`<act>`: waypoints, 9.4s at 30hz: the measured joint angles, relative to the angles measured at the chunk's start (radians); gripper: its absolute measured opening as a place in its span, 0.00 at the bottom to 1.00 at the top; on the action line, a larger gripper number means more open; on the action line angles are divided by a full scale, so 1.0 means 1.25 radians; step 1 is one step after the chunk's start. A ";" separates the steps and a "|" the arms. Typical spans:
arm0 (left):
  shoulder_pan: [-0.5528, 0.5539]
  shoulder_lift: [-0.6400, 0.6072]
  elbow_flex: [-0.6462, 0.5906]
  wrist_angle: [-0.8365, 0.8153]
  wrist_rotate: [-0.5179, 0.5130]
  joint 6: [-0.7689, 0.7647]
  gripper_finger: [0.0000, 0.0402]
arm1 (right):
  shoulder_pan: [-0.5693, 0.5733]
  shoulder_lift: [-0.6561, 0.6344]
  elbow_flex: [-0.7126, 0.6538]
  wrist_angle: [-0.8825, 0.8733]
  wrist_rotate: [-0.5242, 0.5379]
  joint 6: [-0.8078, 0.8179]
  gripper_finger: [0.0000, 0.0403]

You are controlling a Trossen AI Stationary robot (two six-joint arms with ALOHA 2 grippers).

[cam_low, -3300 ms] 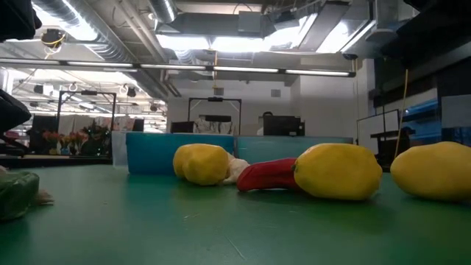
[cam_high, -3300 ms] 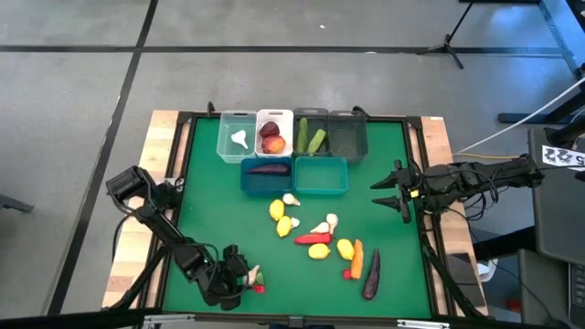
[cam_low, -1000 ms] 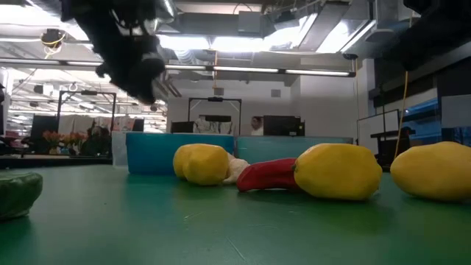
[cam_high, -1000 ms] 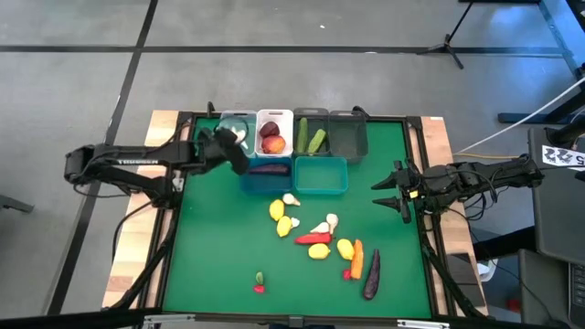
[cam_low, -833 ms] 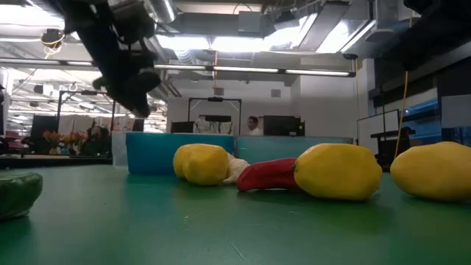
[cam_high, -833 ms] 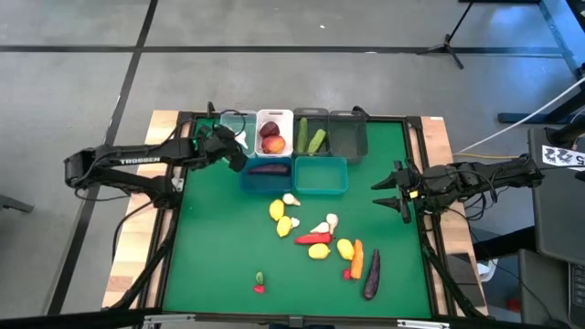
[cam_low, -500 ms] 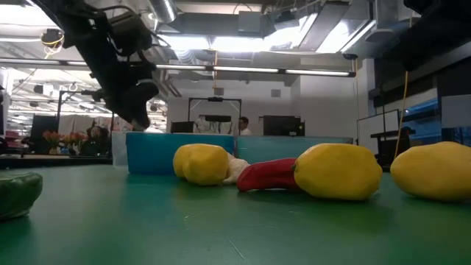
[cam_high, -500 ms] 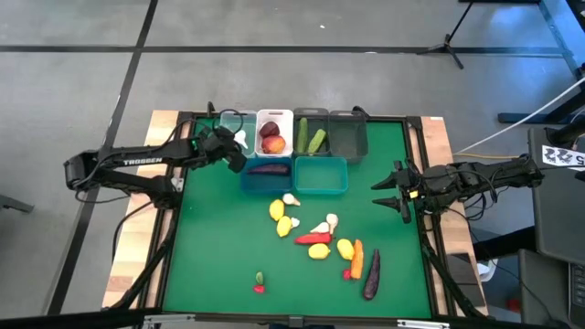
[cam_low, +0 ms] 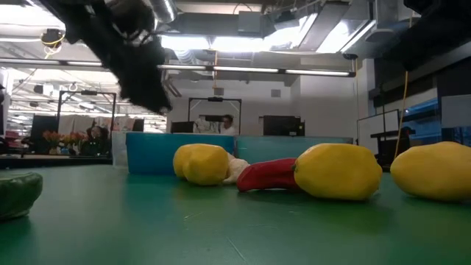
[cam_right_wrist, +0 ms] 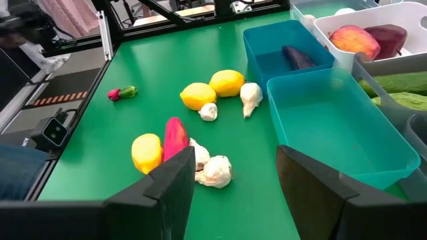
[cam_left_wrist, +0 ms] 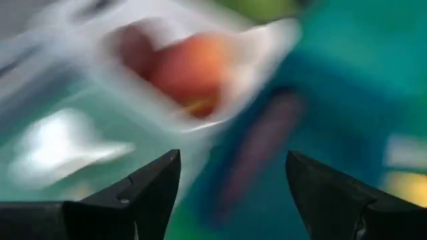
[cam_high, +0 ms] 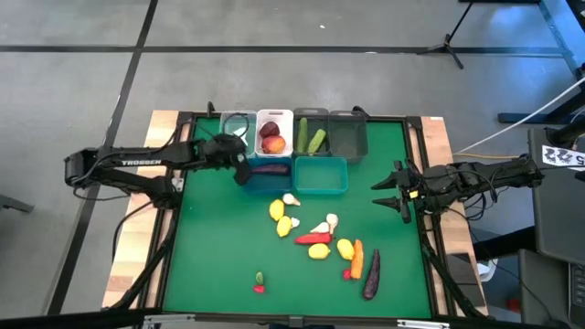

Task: Sort produce into baskets
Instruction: Put the lemon into the right black bin

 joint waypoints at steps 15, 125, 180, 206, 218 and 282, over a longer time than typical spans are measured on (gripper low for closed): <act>-0.399 0.064 0.001 0.335 -0.020 0.117 0.66 | 0.000 0.000 0.000 0.000 0.002 -0.001 0.52; -0.508 0.604 0.434 0.149 -0.525 -0.165 0.49 | 0.000 0.000 0.000 -0.022 -0.002 0.015 0.52; 0.099 0.884 0.856 0.294 0.107 0.158 0.49 | 0.000 0.000 0.000 -0.027 0.017 -0.007 0.52; 0.100 0.887 0.856 0.316 0.118 0.155 0.64 | 0.000 0.000 0.000 -0.027 0.017 -0.007 0.52; 0.046 0.783 0.873 0.130 0.263 0.309 0.64 | 0.000 0.000 0.000 -0.029 0.018 -0.006 0.52; -0.567 0.724 0.503 -0.327 -0.534 -0.943 0.64 | 0.000 0.005 0.000 -0.032 0.017 0.000 0.52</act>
